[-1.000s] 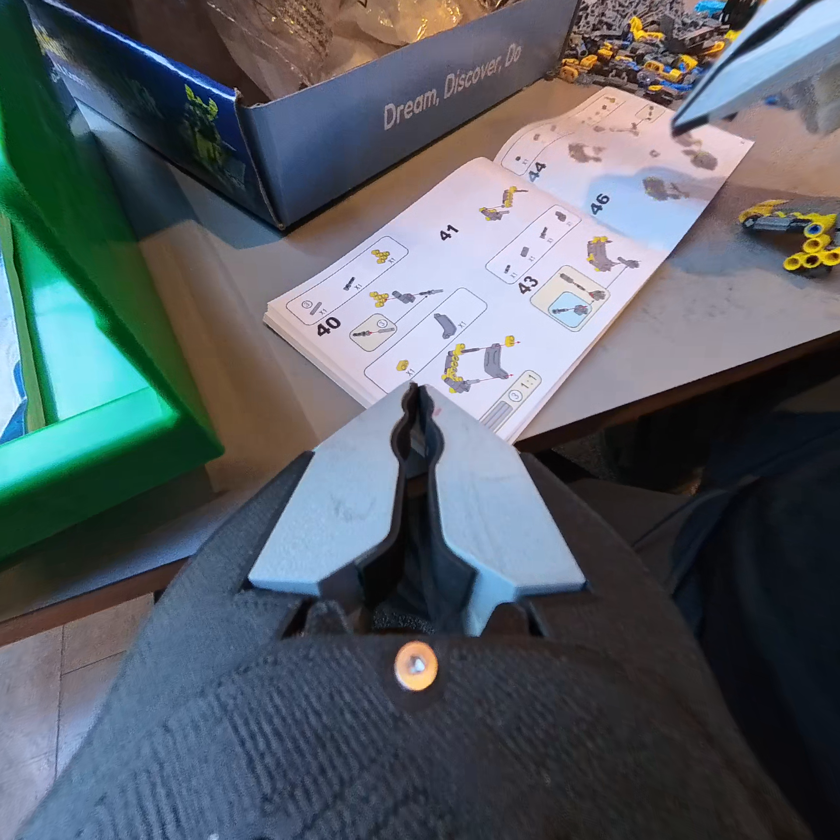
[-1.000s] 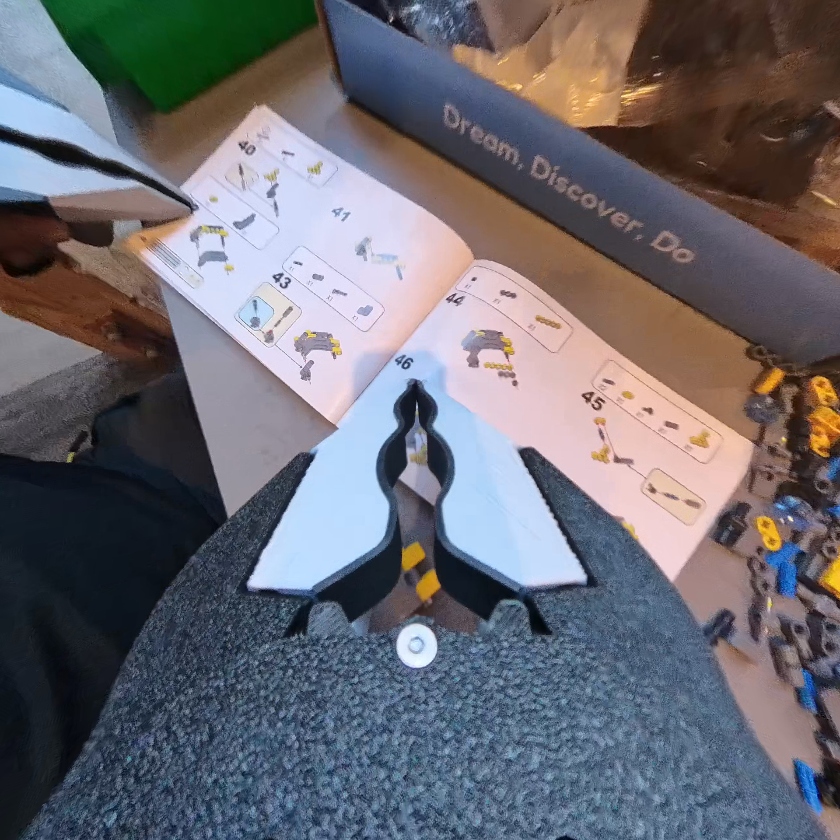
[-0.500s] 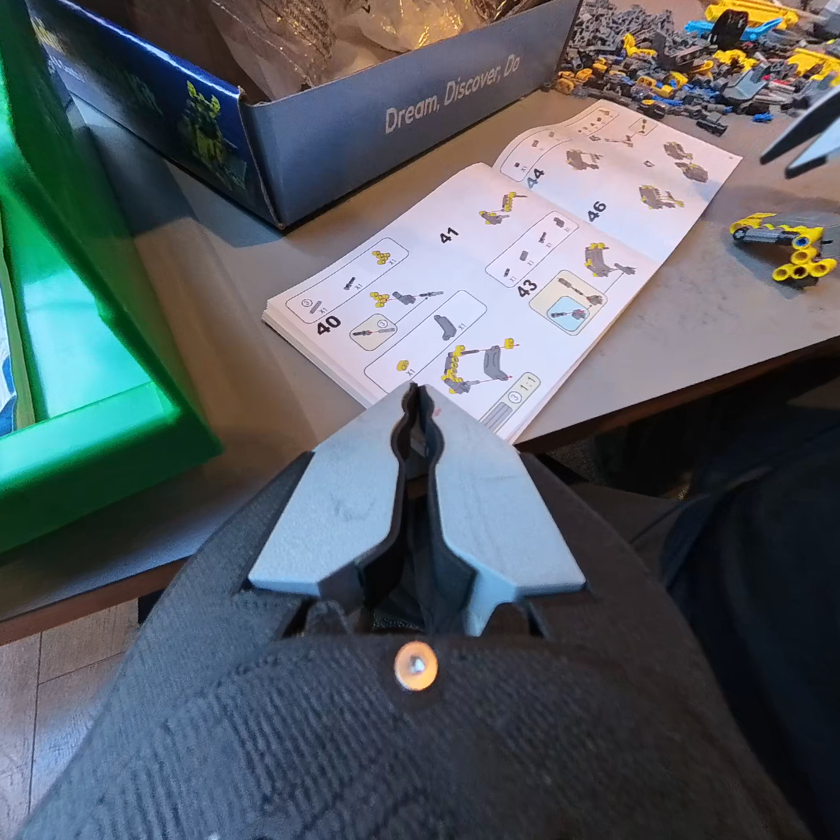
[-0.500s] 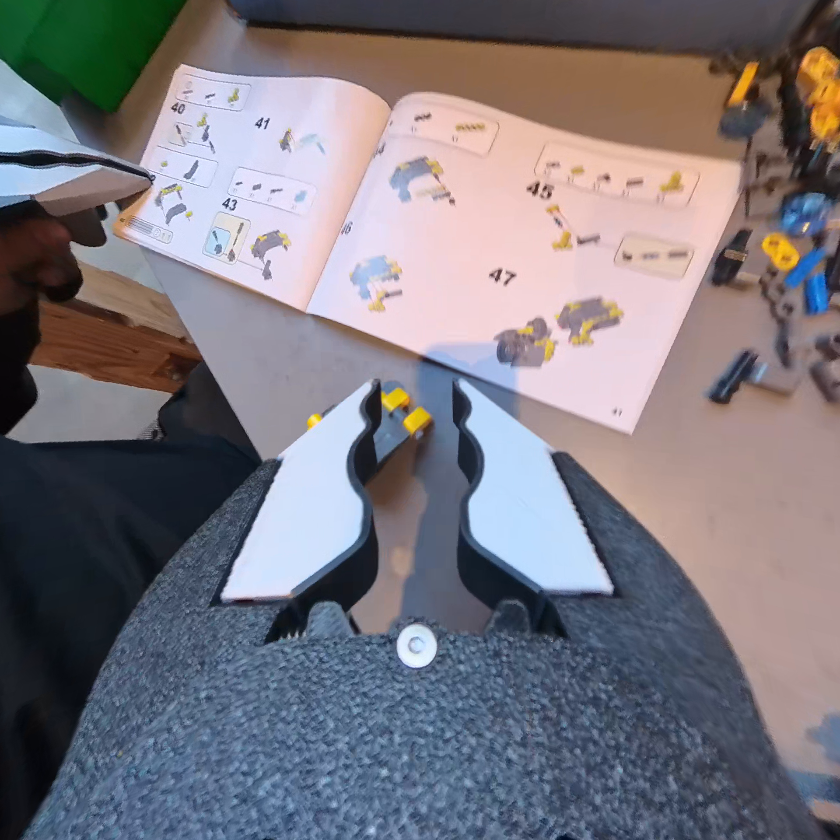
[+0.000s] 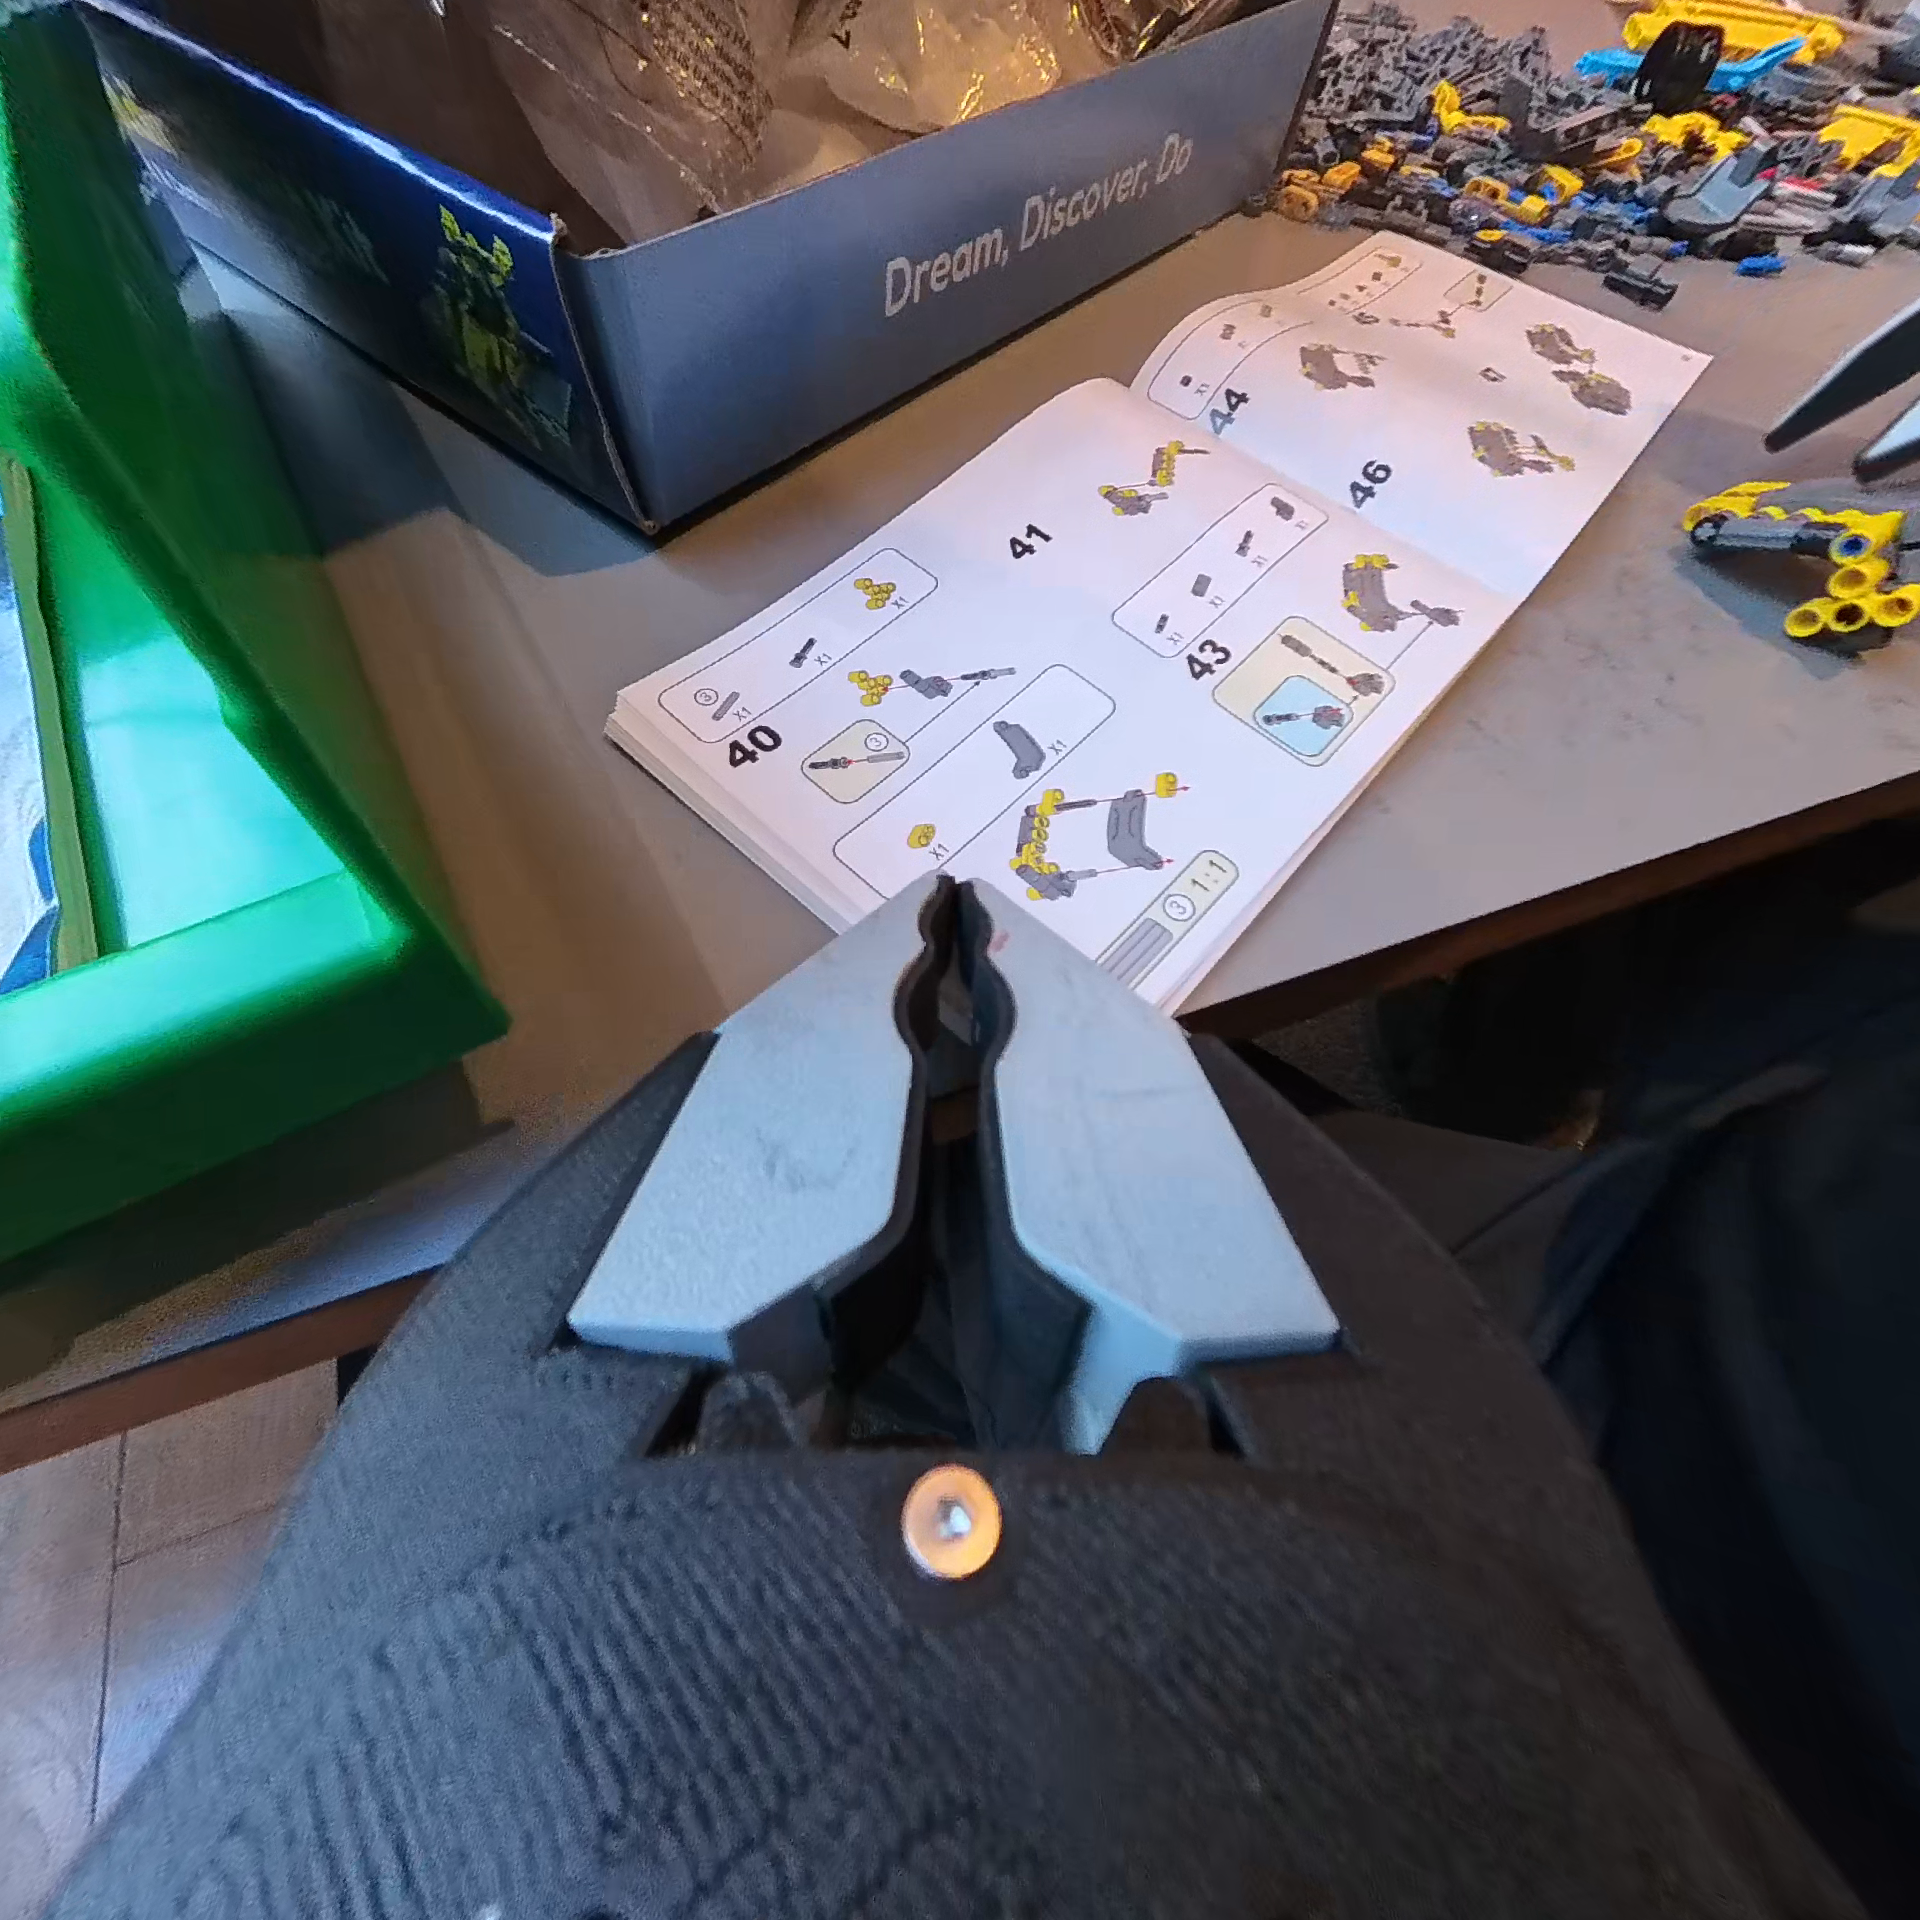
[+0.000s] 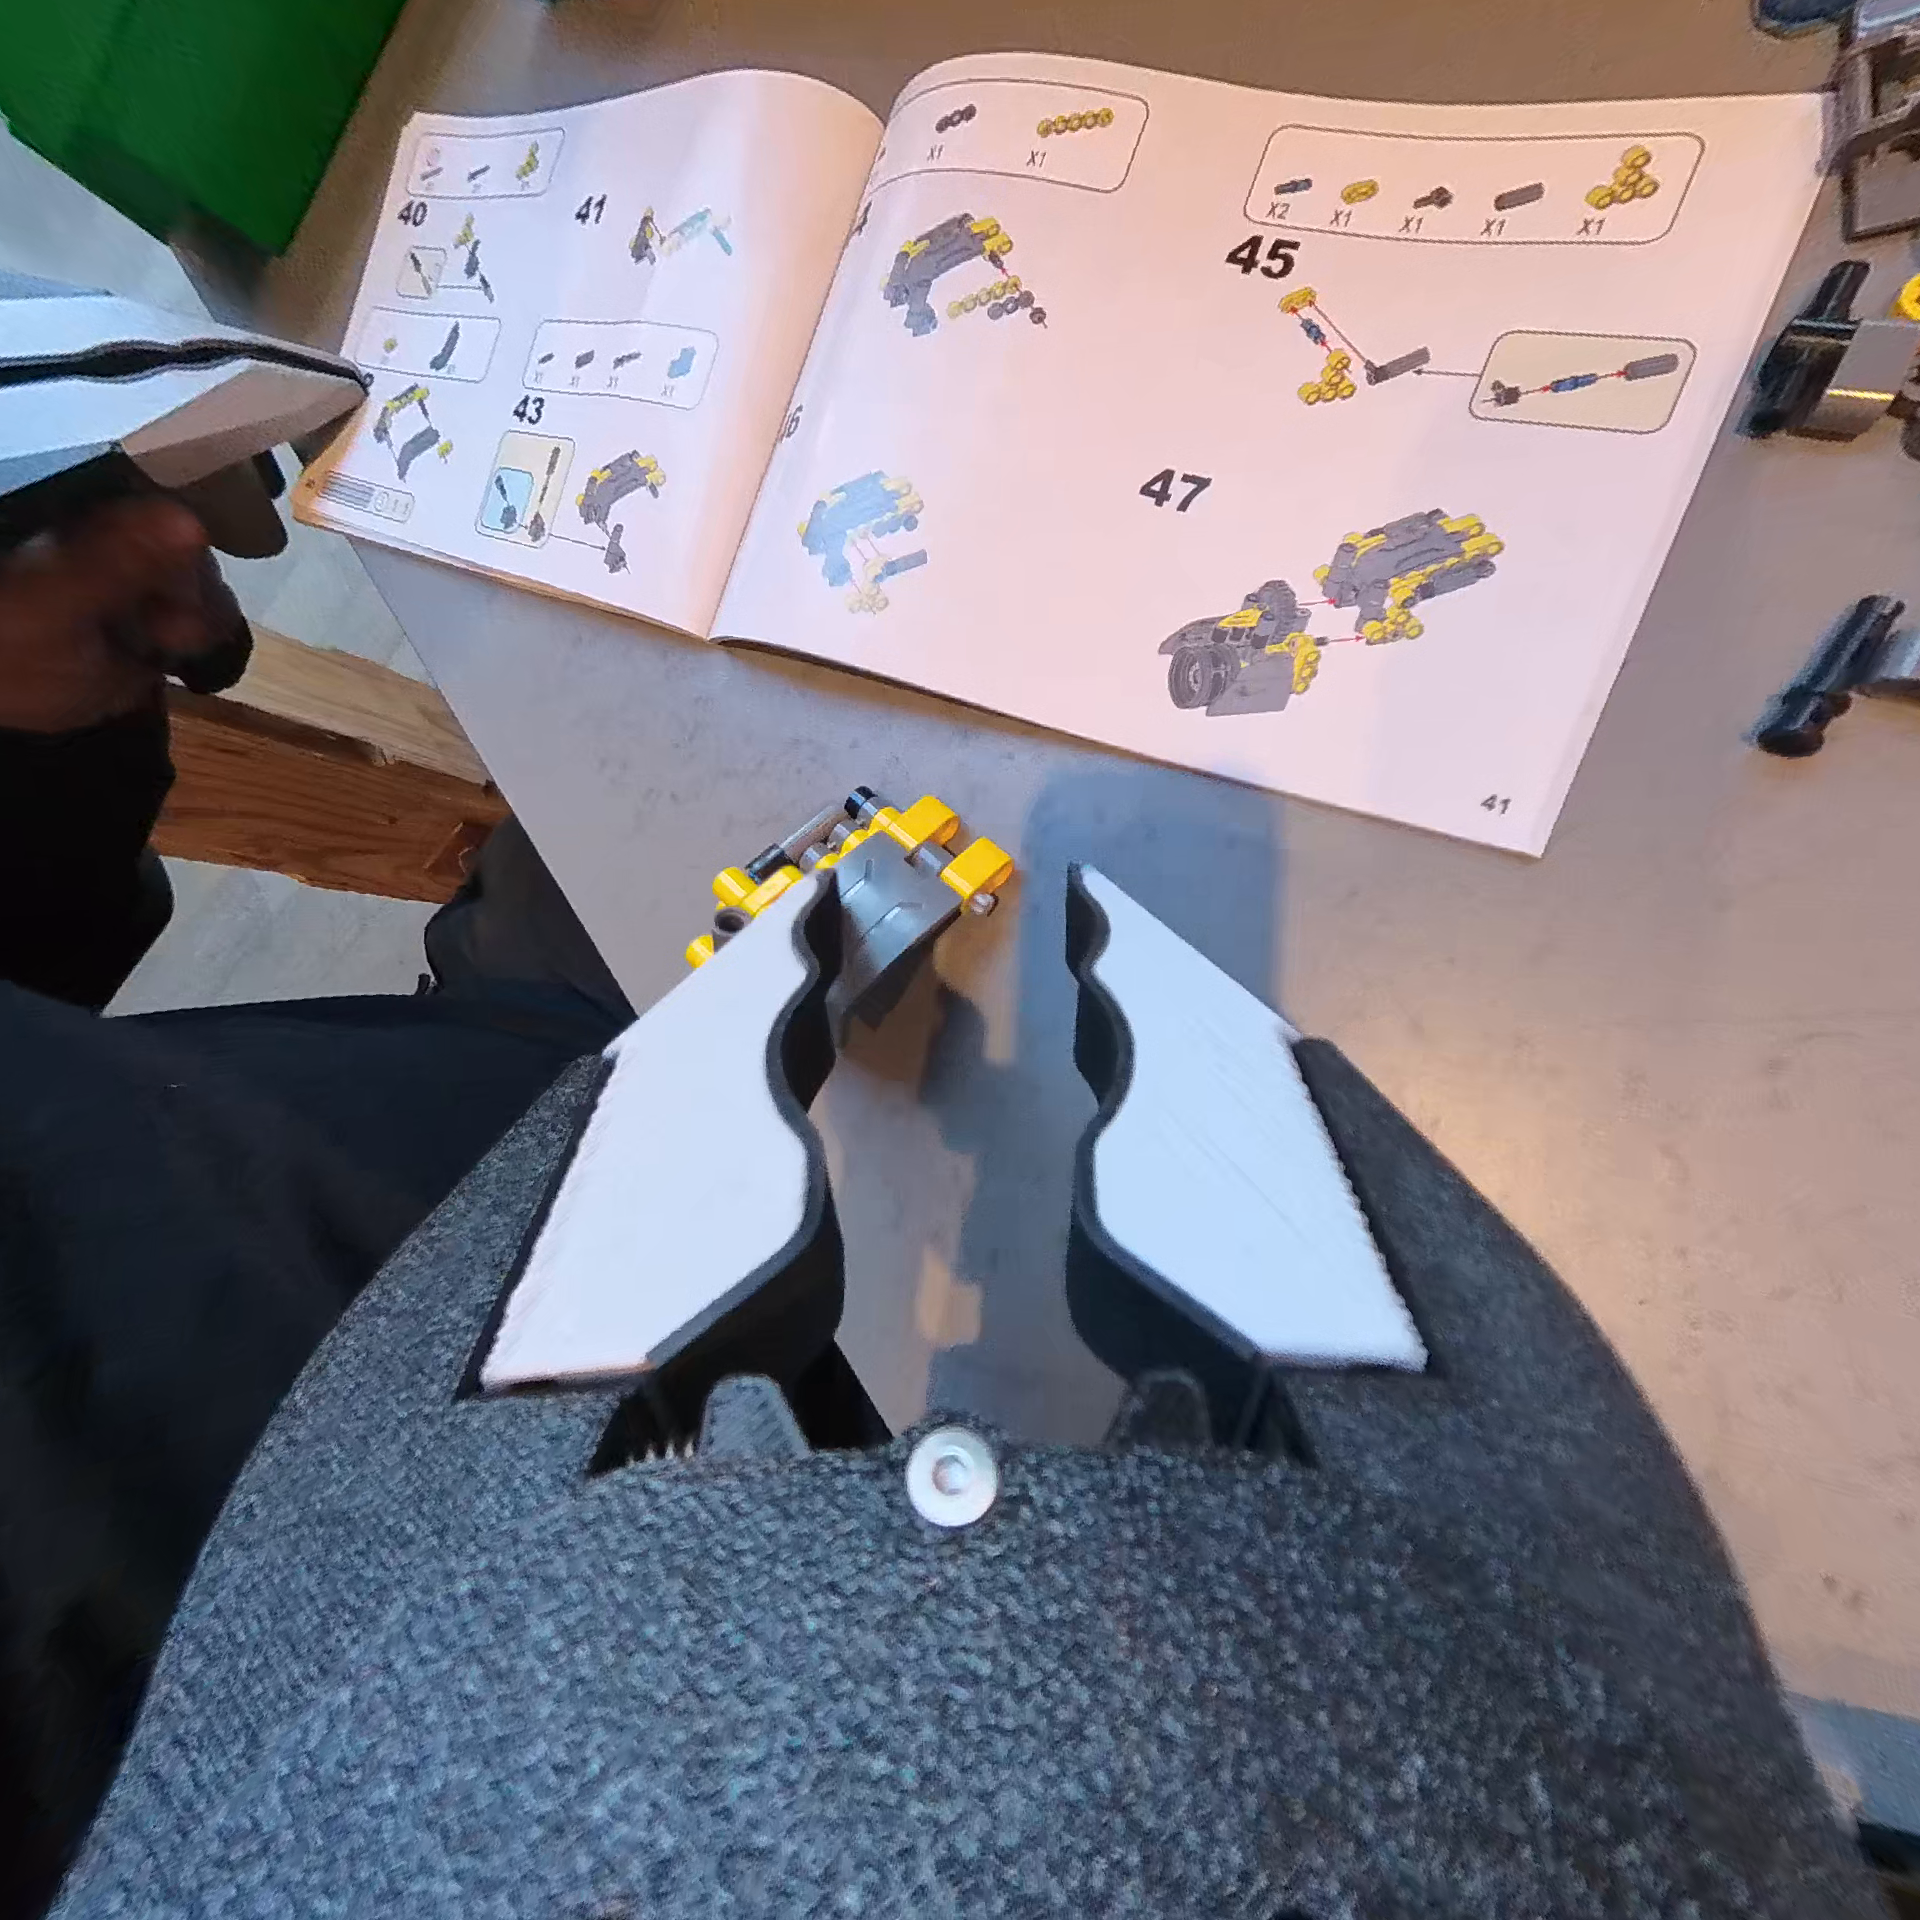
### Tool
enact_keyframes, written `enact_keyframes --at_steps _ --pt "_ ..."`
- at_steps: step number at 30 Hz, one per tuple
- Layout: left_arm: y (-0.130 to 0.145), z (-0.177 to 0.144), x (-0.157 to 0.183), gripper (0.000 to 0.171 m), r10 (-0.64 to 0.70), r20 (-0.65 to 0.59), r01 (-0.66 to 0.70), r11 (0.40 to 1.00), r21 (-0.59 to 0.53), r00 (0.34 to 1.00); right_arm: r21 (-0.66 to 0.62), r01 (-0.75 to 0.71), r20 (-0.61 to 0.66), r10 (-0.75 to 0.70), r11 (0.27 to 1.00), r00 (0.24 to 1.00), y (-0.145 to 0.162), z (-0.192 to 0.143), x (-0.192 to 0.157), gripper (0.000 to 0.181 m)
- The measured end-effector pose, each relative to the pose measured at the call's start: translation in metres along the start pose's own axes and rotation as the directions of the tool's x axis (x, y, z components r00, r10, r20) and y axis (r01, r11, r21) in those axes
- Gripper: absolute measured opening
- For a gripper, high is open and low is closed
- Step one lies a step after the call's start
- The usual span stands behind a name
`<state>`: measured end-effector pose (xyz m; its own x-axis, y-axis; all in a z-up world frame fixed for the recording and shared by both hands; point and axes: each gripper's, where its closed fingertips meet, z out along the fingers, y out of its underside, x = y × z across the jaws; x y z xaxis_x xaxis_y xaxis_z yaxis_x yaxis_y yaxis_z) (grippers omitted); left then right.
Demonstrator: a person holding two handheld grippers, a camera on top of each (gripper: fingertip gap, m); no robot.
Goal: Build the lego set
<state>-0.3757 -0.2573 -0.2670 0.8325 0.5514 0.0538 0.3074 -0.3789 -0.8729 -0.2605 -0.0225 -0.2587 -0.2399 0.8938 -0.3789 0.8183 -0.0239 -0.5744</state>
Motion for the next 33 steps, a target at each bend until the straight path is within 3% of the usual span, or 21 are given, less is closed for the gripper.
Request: enact_keyframes --at_steps 27,33 --pt "0.000 -0.002 0.001 0.000 -0.013 -0.005 0.013 1.000 0.013 1.000 0.014 -0.010 0.070 0.009 1.000 0.998 0.004 0.002 -0.016 0.044" --pt "-0.021 -0.018 0.000 0.000 -0.004 -0.005 0.004 0.991 0.137 1.000 0.049 0.011 0.054 -0.014 0.999 0.998 -0.004 -0.005 -0.014 0.044"
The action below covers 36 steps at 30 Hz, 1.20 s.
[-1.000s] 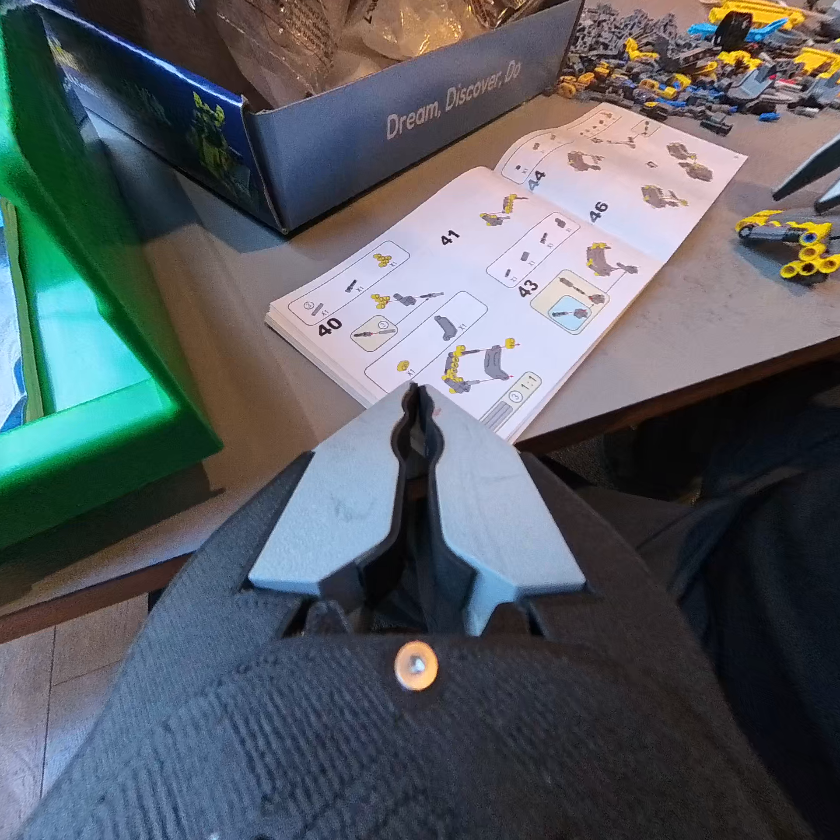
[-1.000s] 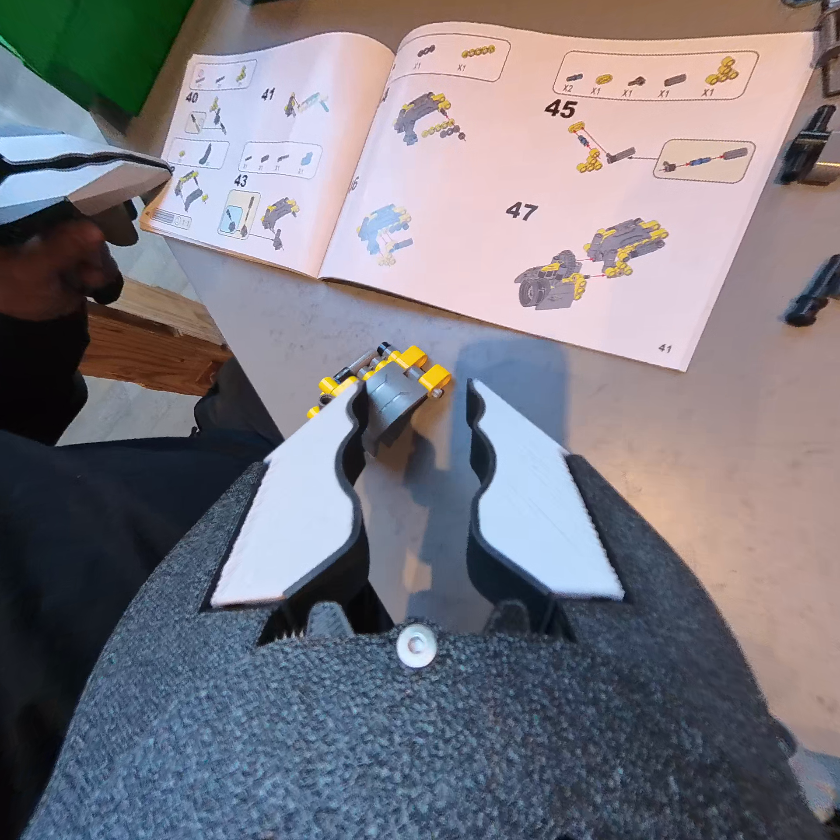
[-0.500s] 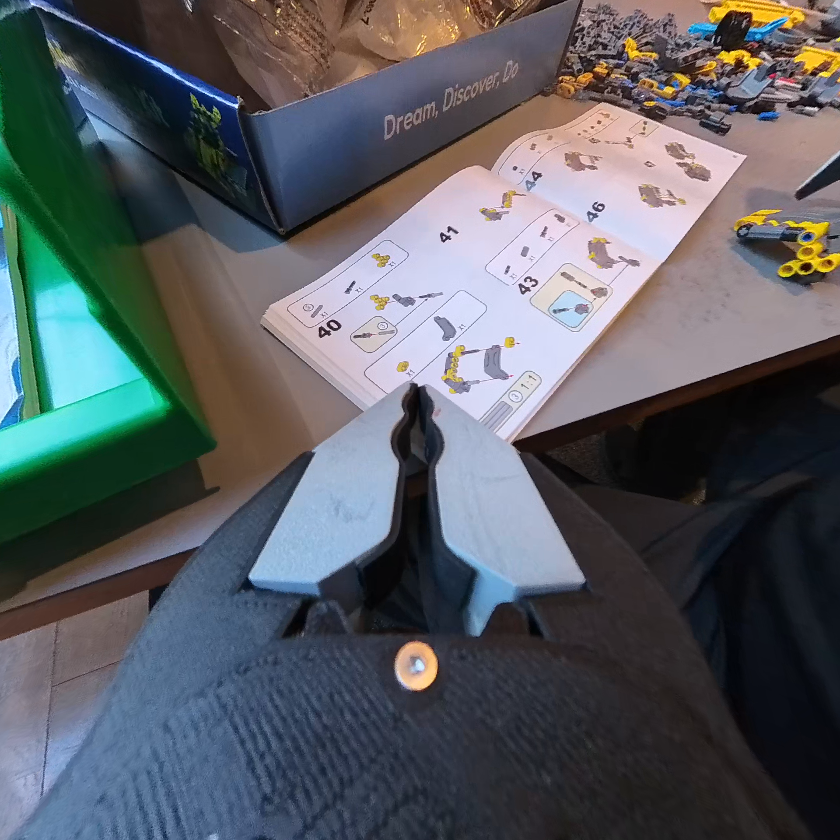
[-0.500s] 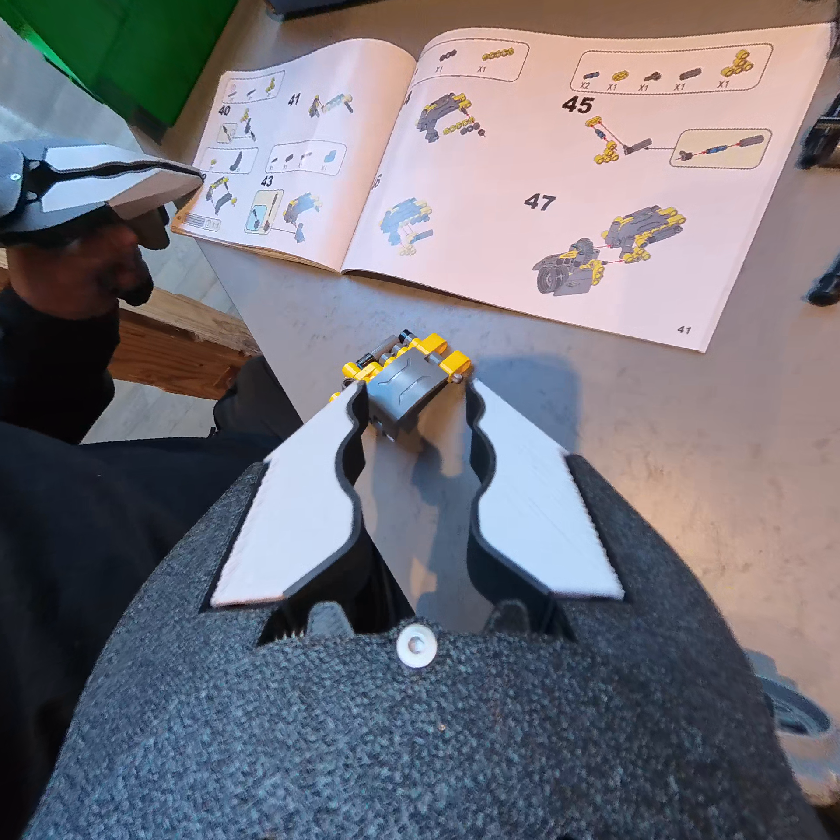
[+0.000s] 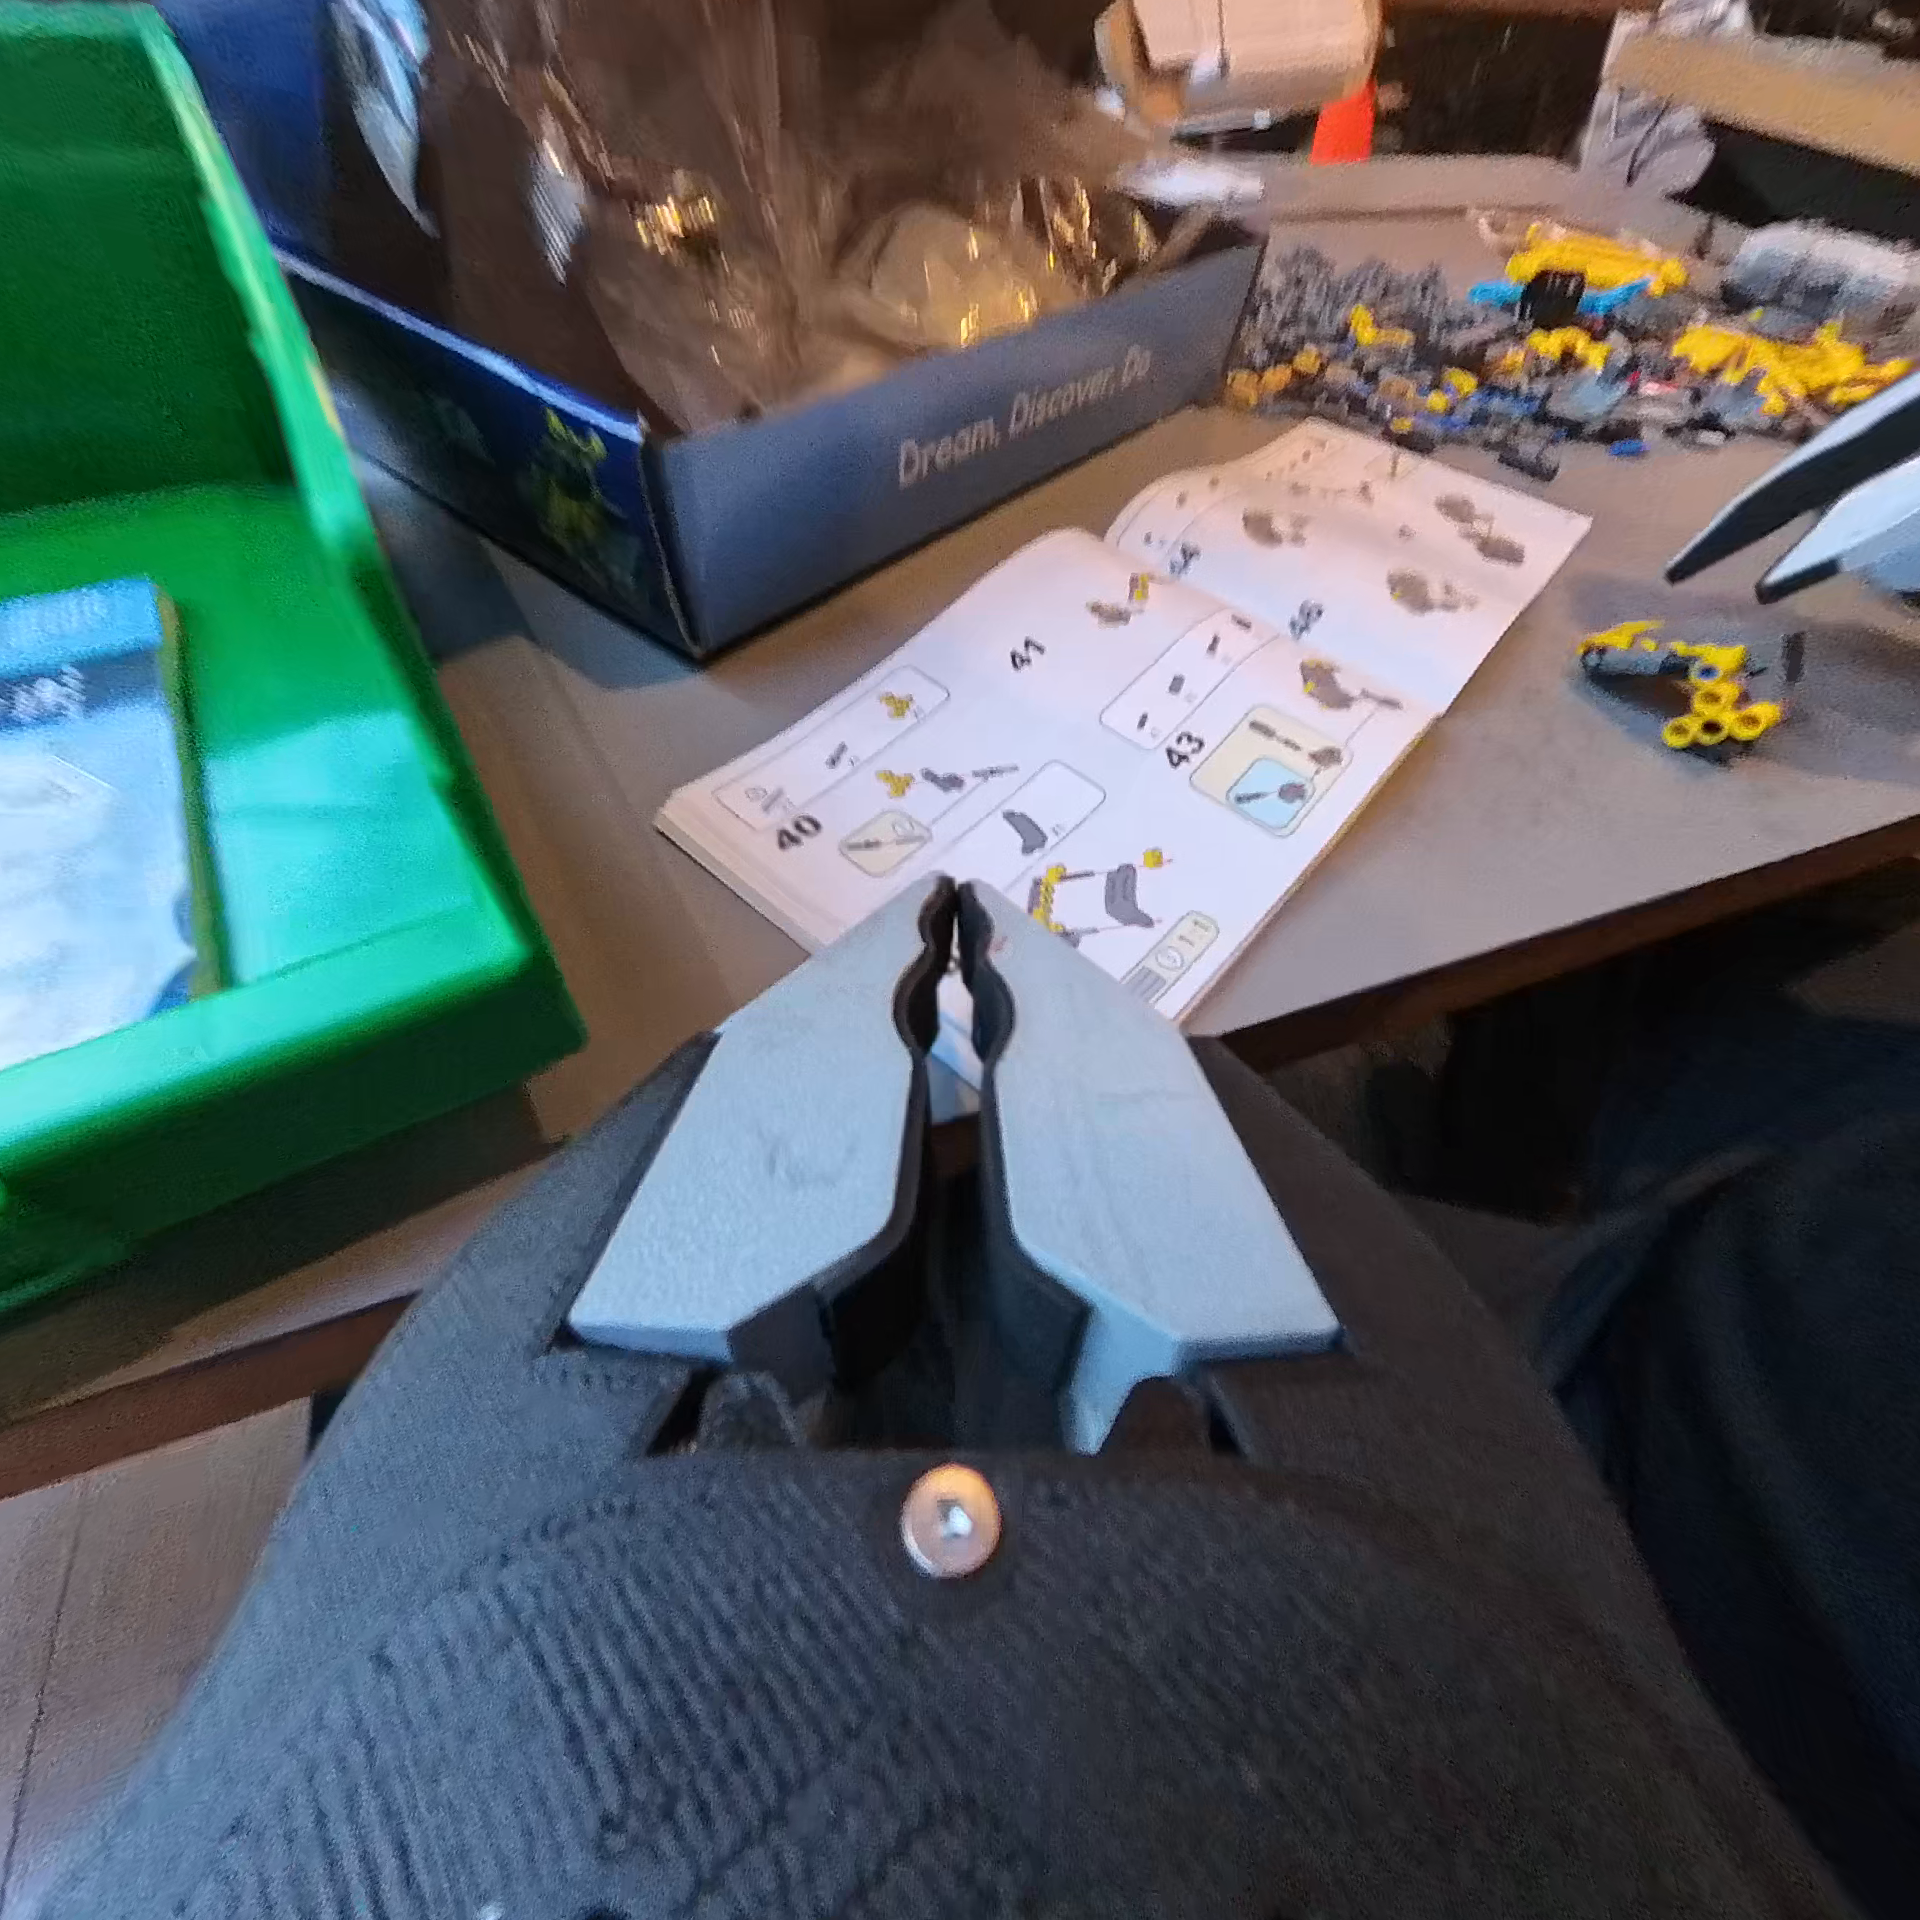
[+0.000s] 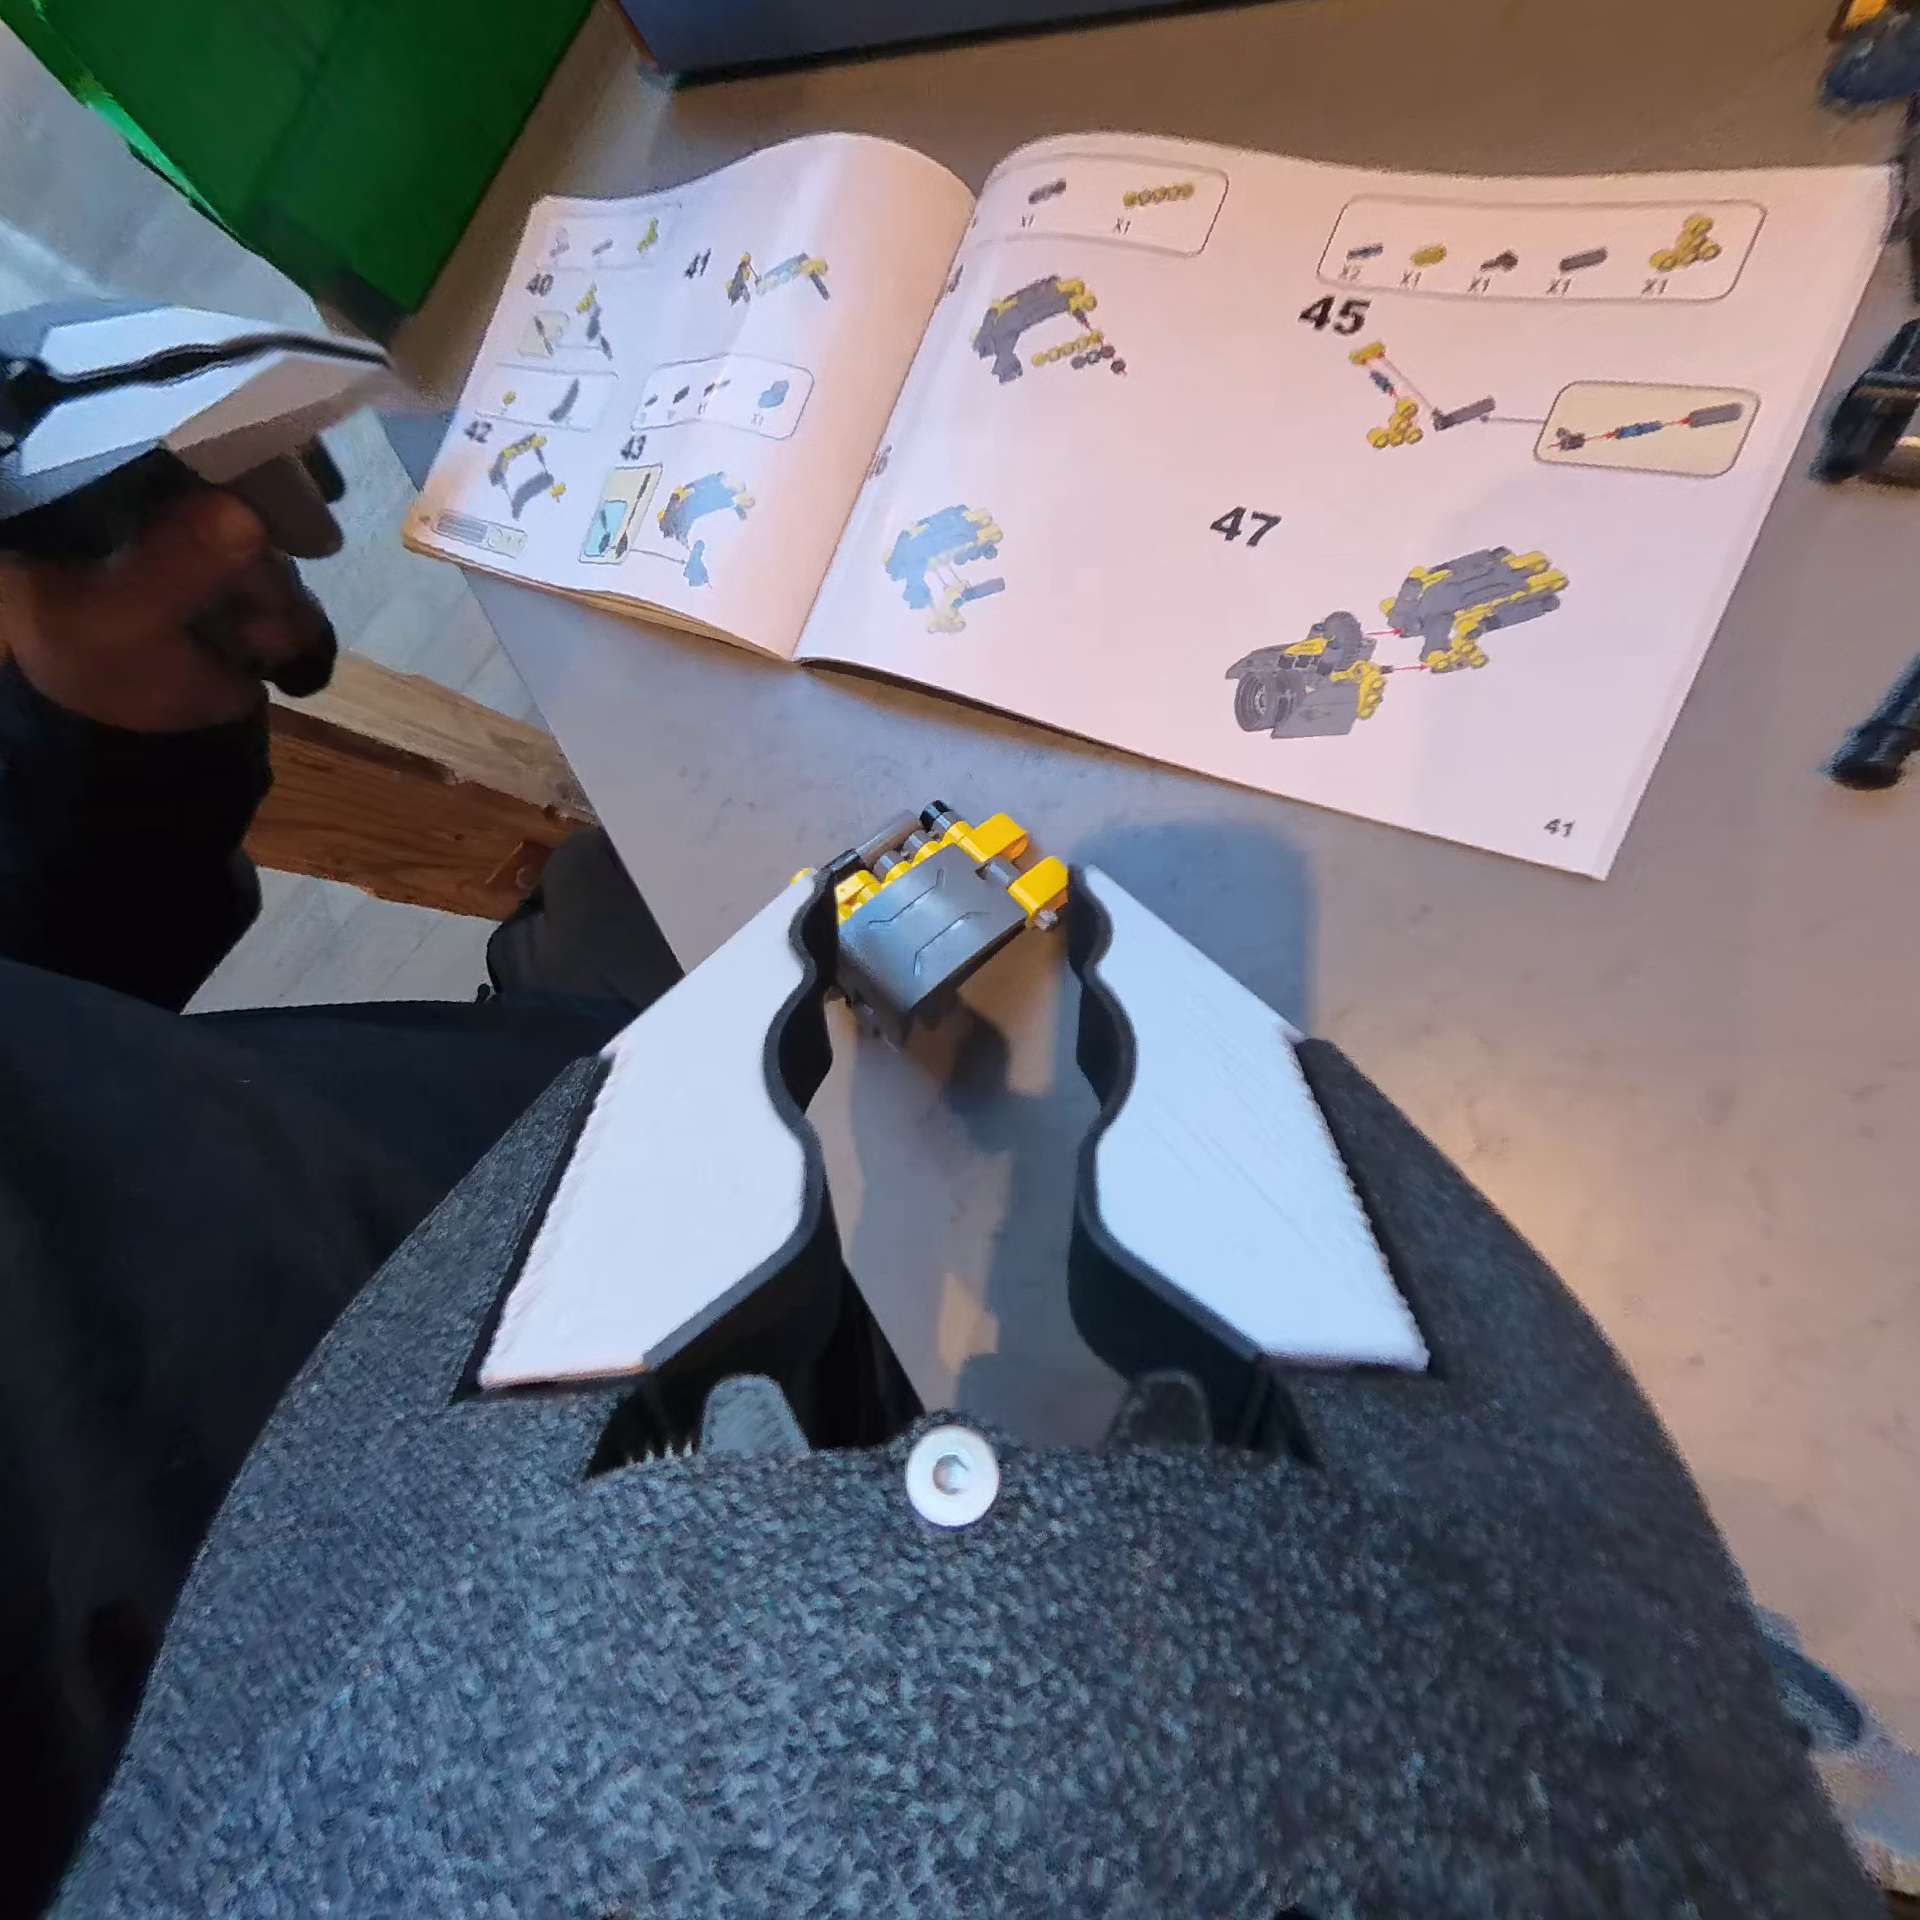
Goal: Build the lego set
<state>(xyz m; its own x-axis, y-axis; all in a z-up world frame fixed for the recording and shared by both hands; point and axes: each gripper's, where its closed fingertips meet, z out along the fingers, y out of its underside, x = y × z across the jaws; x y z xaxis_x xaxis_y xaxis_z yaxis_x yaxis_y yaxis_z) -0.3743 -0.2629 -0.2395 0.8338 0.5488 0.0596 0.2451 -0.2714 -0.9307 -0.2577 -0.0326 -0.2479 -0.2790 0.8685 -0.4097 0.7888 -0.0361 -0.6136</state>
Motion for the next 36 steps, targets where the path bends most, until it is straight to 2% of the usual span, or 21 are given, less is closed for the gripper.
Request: enact_keyframes --at_steps 4,16,22,27,36 --pt "-0.015 -0.008 -0.001 0.000 0.045 0.036 -0.048 0.996 0.082 0.998 0.013 0.006 -0.012 -0.006 1.000 1.000 -0.002 -0.003 0.003 0.043" --pt "-0.005 -0.001 0.002 0.000 0.037 0.011 -0.037 0.999 0.036 0.999 -0.020 -0.008 0.001 0.008 1.000 1.000 0.006 0.000 0.003 0.045" --pt "-0.005 -0.002 0.005 0.000 0.044 0.002 -0.045 0.998 0.039 0.999 0.006 0.016 -0.001 -0.016 1.000 1.000 0.001 -0.003 0.000 0.043" --pt "-0.016 -0.005 0.018 0.000 0.093 -0.031 -0.090 0.991 0.099 0.995 0.026 0.040 0.001 -0.040 0.999 0.999 -0.003 -0.005 -0.003 0.043" --pt "-0.010 0.000 0.023 0.000 0.102 -0.055 -0.098 0.993 0.071 0.993 0.059 0.061 -0.006 -0.060 0.996 0.998 -0.005 -0.007 -0.003 0.041"
